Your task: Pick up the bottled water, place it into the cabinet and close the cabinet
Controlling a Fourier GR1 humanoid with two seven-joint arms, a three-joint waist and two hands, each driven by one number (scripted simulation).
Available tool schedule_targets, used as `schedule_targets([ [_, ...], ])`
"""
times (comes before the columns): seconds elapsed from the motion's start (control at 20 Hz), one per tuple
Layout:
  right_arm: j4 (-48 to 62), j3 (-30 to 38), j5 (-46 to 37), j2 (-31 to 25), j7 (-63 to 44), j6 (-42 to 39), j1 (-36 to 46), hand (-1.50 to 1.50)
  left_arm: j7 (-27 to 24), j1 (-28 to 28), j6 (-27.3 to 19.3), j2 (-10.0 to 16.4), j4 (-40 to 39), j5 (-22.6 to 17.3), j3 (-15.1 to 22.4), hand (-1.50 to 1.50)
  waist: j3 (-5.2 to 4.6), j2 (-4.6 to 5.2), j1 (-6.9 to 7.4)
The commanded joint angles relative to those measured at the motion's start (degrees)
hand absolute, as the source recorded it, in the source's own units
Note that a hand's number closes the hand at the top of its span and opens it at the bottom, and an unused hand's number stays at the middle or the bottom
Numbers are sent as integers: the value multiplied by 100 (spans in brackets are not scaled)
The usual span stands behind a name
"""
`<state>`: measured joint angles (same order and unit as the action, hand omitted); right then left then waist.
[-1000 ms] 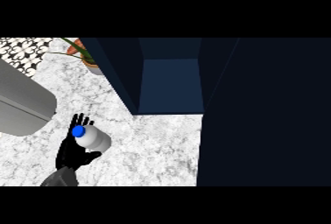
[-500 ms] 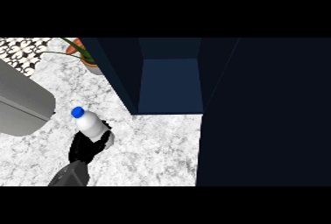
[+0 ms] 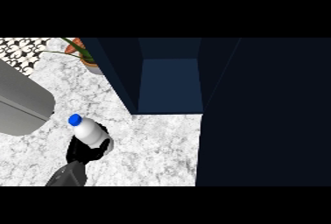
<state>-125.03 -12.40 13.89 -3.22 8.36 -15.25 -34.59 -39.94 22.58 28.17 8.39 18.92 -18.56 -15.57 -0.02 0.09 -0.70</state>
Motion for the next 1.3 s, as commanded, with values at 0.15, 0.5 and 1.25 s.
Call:
schedule_targets([
  [0.15, 185, -147, -236, 70, 352, -24, -211, -150, -414, -422, 885, 392, 171, 117, 154, 150, -1, -12, 20],
  [0.5, -198, 110, 176, -173, 9, -111, -188, -150, 70, -312, 882, 305, 400, -357, -117, 150, 1, -21, 47],
  [1.25, 153, 30, 236, -142, 166, -137, -18, -150, 2279, -1119, -508, -511, 3691, -788, 637, 150, 5, -21, 57],
])
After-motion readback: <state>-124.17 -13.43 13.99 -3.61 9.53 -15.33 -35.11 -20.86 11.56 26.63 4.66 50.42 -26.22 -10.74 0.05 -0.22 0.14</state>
